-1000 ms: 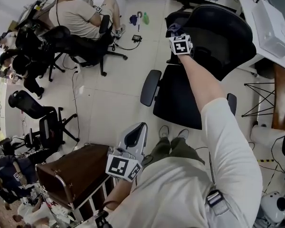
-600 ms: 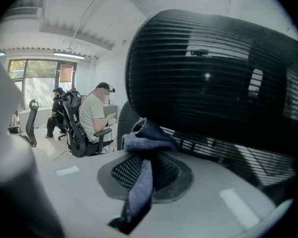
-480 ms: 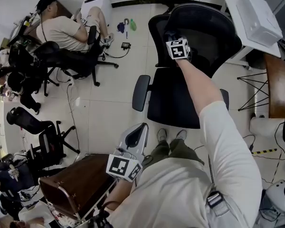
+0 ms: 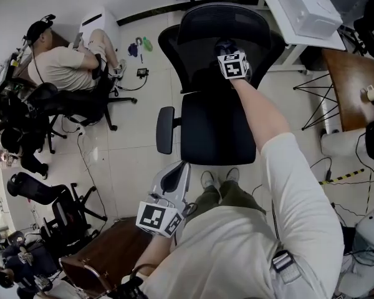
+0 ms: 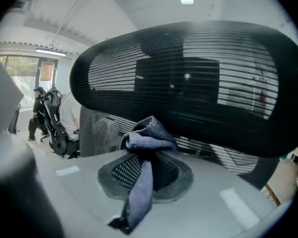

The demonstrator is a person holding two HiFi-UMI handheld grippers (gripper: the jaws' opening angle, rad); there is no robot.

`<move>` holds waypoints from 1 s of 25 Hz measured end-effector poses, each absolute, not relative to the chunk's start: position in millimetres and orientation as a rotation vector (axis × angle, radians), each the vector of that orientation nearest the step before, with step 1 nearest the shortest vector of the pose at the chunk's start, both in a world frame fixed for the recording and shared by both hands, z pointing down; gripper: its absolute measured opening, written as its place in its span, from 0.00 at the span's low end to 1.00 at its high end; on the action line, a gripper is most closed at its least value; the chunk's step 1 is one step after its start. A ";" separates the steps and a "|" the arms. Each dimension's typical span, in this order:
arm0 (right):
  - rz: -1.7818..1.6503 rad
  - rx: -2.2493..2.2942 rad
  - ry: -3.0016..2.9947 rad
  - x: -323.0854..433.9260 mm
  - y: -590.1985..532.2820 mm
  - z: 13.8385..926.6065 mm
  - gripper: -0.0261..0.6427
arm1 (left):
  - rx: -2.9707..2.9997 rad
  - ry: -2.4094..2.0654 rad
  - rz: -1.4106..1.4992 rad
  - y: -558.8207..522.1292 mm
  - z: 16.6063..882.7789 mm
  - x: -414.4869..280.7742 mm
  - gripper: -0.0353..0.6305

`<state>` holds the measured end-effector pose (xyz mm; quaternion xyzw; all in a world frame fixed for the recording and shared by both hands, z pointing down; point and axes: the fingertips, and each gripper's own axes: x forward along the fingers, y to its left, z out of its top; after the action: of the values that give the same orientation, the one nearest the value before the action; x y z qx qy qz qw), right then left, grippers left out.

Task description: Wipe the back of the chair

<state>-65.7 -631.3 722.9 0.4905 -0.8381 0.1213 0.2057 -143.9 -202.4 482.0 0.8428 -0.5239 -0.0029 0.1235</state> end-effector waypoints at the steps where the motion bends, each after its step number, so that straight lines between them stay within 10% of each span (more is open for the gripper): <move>1: 0.338 1.379 -2.328 -54.8 -632.4 721.9 0.10 | 2.464 -1.513 -0.007 -204.8 481.6 -139.3 0.11; 25: 0.441 1.642 -2.154 130.4 -631.6 723.9 0.10 | 2.563 -1.261 0.002 -247.1 465.4 -65.7 0.11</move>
<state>130.4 -631.6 723.9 0.5867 -0.7694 0.1574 0.1974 -65.7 -247.1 465.4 0.8881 -0.4371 0.0008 0.1421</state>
